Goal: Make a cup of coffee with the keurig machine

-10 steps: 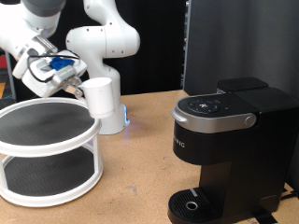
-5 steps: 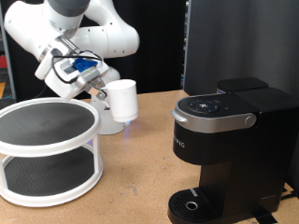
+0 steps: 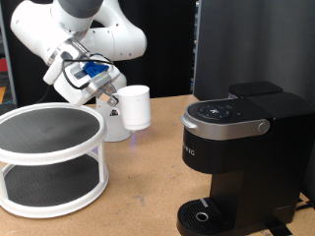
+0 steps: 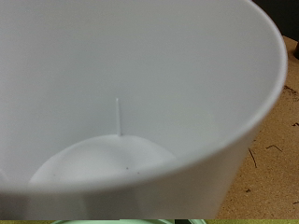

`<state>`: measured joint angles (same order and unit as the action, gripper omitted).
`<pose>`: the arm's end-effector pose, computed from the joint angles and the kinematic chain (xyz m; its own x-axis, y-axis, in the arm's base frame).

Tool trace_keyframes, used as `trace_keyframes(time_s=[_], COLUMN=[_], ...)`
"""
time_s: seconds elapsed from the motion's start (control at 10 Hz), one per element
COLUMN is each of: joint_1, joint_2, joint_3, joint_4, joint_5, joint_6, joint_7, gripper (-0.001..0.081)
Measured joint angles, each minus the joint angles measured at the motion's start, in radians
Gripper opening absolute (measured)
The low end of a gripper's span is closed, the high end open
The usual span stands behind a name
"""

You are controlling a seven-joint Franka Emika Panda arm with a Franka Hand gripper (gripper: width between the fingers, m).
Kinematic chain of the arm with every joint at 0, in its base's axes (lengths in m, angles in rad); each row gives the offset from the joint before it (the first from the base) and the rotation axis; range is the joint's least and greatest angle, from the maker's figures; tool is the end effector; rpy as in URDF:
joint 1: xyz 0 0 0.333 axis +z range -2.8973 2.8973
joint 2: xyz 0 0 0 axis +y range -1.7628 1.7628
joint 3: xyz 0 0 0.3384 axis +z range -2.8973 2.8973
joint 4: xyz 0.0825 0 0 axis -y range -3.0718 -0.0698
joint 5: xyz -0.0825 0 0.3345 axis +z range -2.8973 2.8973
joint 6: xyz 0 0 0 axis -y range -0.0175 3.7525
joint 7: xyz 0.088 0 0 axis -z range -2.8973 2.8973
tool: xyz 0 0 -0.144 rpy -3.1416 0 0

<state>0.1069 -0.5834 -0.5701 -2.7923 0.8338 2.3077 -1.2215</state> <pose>0.3000 -0.1008 0.3901 0.8059 -0.0038 0.5920 0.3778 -0.7665 -0.5193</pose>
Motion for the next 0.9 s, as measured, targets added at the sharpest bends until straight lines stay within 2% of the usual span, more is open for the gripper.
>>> trace_keyframes(time_s=[0.1,0.3,0.5,0.9], joint_1=[0.001,0.016,0.055,0.124], joint_2=[0.0,0.009,0.038,0.092], joint_3=[0.0,0.014,0.021,0.021], joint_4=[-0.002,-0.014,-0.018,-0.02], joint_5=[0.001,0.028,0.081,0.198], joint_6=[0.004,0.062,0.119,0.176], joint_7=[0.0,-0.003,-0.029,-0.129], gripper=[0.0076,0.0076,0.0076,0.0076])
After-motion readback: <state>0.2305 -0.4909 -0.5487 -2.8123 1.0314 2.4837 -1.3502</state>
